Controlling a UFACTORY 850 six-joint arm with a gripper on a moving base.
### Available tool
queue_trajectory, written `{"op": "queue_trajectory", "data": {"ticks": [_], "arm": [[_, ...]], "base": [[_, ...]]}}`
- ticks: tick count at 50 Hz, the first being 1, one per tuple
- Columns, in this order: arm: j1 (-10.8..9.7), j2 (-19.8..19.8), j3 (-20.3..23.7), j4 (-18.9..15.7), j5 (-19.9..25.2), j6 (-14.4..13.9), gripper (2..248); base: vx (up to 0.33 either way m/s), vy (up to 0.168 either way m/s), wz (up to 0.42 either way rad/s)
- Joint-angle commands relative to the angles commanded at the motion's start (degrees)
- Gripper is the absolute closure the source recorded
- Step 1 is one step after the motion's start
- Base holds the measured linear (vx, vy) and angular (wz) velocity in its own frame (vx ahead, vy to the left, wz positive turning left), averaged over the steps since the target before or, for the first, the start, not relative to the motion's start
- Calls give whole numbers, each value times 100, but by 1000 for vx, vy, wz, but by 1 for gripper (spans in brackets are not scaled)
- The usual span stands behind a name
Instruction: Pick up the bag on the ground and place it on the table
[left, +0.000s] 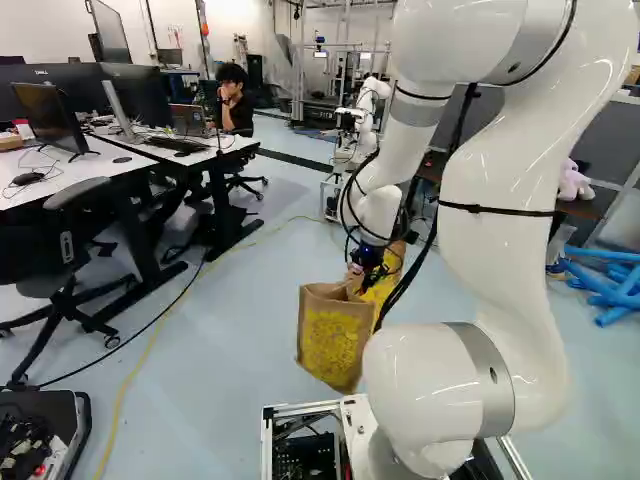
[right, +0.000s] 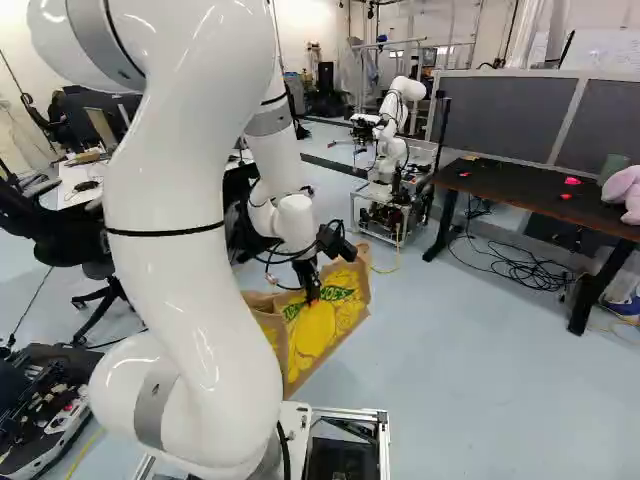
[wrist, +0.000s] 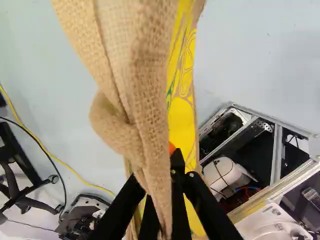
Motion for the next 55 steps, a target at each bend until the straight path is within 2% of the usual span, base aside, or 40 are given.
{"op": "queue_trajectory", "data": {"ticks": [32, 55], "arm": [[-57, 535, -206, 0, -564, 0, 229], [-10, 816, -454, 0, -1098, 0, 229]], "base": [[0, 0, 0], [0, 0, 0]]}}
